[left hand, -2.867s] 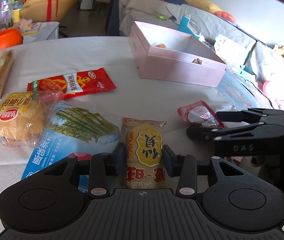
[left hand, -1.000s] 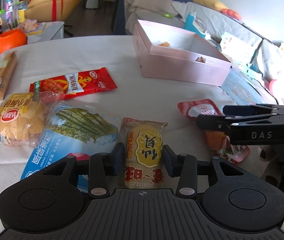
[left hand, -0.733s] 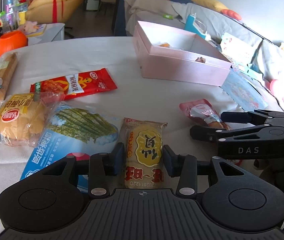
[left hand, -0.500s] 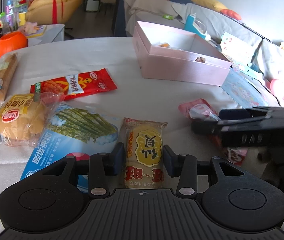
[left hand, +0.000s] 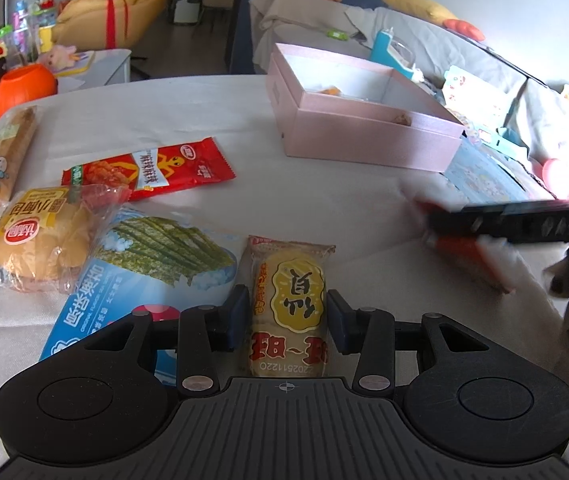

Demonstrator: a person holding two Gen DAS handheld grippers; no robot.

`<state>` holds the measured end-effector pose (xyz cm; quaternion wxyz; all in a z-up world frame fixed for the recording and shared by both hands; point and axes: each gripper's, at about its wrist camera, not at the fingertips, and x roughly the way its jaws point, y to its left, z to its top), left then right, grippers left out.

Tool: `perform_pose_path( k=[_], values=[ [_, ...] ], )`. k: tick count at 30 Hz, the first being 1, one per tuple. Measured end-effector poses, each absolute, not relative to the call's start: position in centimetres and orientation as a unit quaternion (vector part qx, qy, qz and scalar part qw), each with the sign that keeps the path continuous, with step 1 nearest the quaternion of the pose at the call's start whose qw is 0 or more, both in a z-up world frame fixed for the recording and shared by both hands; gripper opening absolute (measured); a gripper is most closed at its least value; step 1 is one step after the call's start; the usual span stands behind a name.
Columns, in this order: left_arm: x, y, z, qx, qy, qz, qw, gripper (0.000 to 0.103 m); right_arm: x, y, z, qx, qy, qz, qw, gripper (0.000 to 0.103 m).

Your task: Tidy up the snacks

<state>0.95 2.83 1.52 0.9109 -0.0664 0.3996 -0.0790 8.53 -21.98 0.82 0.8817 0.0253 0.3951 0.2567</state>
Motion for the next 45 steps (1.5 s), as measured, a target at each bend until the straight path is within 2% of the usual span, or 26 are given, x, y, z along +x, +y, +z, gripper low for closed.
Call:
perform_pose_path(
  k=[5, 7, 19, 21, 27, 32, 34, 36, 38, 41, 42, 45],
  values=[
    [0.9, 2.8, 1.5, -0.065, 0.398, -0.08, 0.911, 0.046, 8.4, -20.1, -0.8, -0.017, 0.405, 0.259, 0.877, 0.077],
    [0.9, 2.8, 1.5, -0.064, 0.398, -0.079, 0.912, 0.046, 8.4, -19.9, -1.1, -0.026, 0.4, 0.251, 0.881, 0.081],
    [0.5, 2.4, 1.3, -0.053, 0.388, -0.077, 0.917, 0.046, 8.8, -20.3, -0.6, -0.073, 0.38, 0.258, 0.885, 0.083],
    [0.5, 2.4, 1.3, -0.052, 0.388, -0.077, 0.917, 0.046, 9.9, -20.6, -1.3, -0.056, 0.399, 0.268, 0.875, 0.09],
    [0.5, 2.4, 1.3, -0.055, 0.388, -0.075, 0.917, 0.046, 9.7, -19.8, -2.0, -0.06, 0.384, 0.268, 0.882, 0.101],
    [0.5, 2.5, 1.3, -0.058, 0.388, -0.075, 0.917, 0.046, 9.4, -18.7, -2.2, -0.092, 0.381, 0.259, 0.883, 0.103],
    [0.6, 2.6, 1.3, -0.061, 0.391, -0.076, 0.915, 0.046, 9.6, -19.0, -1.9, -0.083, 0.384, 0.255, 0.883, 0.098],
    [0.6, 2.8, 1.4, -0.066, 0.394, -0.076, 0.914, 0.046, 9.8, -19.6, -1.4, -0.072, 0.389, 0.244, 0.885, 0.084],
    [0.8, 2.8, 1.4, -0.067, 0.399, -0.075, 0.912, 0.046, 10.0, -20.4, -0.8, -0.042, 0.398, 0.252, 0.881, 0.08],
    [1.0, 2.5, 1.6, -0.055, 0.406, -0.077, 0.909, 0.046, 9.3, -21.1, 0.6, -0.03, 0.388, 0.26, 0.884, 0.058],
    [1.0, 2.4, 1.6, -0.049, 0.408, -0.077, 0.909, 0.046, 9.0, -21.2, 1.0, -0.028, 0.383, 0.263, 0.885, 0.042],
    [1.1, 2.2, 1.6, -0.045, 0.41, -0.075, 0.908, 0.046, 8.2, -21.4, 1.9, -0.034, 0.369, 0.262, 0.891, 0.037]
  ],
)
